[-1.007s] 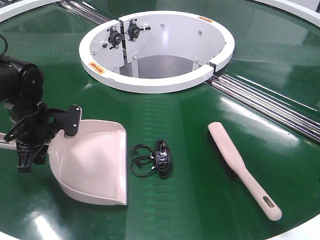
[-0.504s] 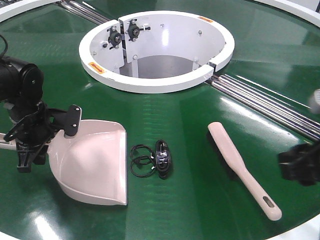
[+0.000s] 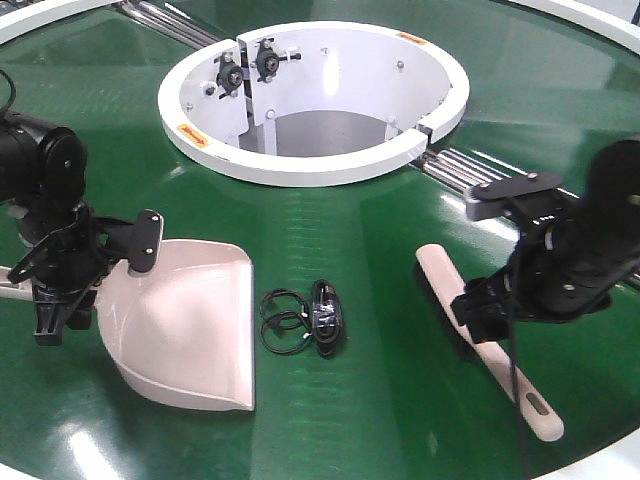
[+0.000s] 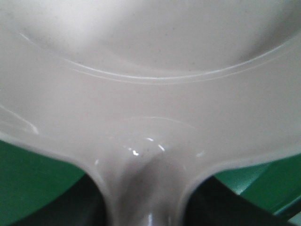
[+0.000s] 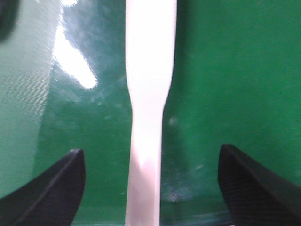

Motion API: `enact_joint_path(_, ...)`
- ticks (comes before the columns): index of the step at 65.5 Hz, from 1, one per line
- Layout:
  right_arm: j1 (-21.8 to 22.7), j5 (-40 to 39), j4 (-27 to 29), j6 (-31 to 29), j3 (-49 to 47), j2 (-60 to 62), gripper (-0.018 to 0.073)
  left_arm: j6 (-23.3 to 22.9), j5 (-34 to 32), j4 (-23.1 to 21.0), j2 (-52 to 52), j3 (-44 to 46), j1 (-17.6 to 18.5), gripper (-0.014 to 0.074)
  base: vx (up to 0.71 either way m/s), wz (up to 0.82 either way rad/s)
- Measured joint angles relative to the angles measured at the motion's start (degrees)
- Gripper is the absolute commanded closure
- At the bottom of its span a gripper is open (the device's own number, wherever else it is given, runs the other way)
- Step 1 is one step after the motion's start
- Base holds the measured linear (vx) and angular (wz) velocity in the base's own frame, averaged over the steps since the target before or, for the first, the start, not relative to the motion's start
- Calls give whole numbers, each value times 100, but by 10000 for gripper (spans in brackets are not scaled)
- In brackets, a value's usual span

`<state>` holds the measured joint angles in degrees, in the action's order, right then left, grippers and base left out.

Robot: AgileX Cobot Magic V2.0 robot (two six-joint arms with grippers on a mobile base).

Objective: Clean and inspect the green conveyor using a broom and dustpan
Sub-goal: 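Lower the right gripper and grasp the pink brush handle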

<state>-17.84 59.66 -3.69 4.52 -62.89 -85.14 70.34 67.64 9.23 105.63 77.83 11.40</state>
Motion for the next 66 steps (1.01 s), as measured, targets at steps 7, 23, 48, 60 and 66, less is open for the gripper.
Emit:
enact_joint_path(7, 0, 76, 14, -5, -153, -472, 2, 0, 0, 0, 0, 0, 0, 603, 0, 0)
enact_joint_path(23, 0, 84, 174, -58, -224, -1157, 43, 0, 0, 0, 0, 0, 0, 603, 0, 0)
enact_joint_path(48, 0, 1, 245, -62, -224, -1756, 286, 0, 4, 0, 0, 0, 0, 603, 0, 0)
enact_joint_path(60, 0, -42, 262, -36, -230, -1776, 494, -5, 4, 0, 0, 0, 0, 603, 0, 0)
enact_joint_path(66, 0, -57, 268, 23, -269, -1776, 575, -5, 7, 0, 0, 0, 0, 603, 0, 0)
